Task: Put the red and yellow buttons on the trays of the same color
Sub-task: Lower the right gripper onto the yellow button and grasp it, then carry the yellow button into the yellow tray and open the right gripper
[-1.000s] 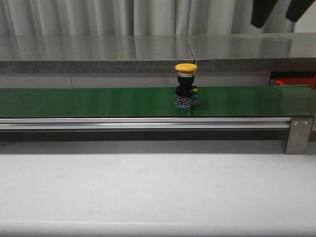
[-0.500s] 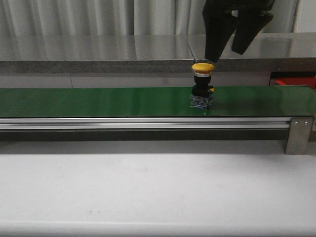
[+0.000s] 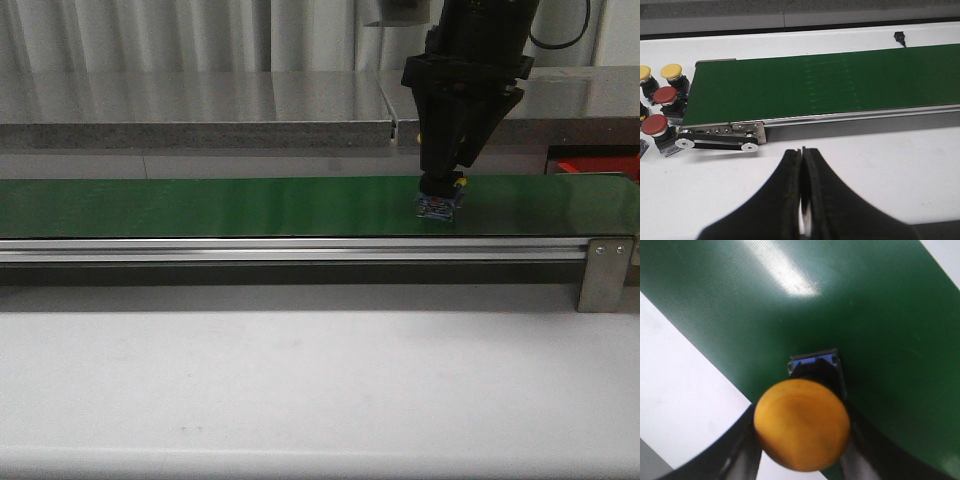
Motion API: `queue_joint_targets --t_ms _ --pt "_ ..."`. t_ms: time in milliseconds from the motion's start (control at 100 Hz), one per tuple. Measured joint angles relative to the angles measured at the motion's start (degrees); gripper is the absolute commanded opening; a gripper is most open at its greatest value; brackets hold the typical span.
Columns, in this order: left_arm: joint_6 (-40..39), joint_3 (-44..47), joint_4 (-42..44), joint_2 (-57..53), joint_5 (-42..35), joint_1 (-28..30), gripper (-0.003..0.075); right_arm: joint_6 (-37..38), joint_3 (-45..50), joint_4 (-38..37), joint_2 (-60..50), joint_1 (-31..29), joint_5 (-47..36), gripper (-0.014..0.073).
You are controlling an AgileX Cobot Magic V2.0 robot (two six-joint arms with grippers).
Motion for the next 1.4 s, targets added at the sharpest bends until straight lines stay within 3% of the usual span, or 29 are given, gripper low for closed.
queue_joint_targets --t_ms 140,420,730,1100,1400 --pt "0.0 0.0 0.0 0.0 0.0 0.0 -0.002 0.0 0.0 -0.1 0.0 0.0 0.0 0.0046" --pt "0.0 0.0 0.0 0.0 0.0 0.0 -0.002 3.9 0.8 -0.1 -4.4 -3.1 -0.1 0.0034" --pt "0.0 0.0 0.0 0.0 0.0 0.0 -0.002 10.2 9.4 -0.1 -13.7 -15.7 -2.2 0.0034" --pt "0.0 0.0 0.0 0.0 0.0 0.0 -0.002 16.2 20.7 -0.6 -15.2 -33.5 -13.0 0.0034" --pt "0.0 0.0 0.0 0.0 0.0 0.0 -0.002 18.5 24.3 -0.6 -12.6 -39.3 -17.8 0.0034"
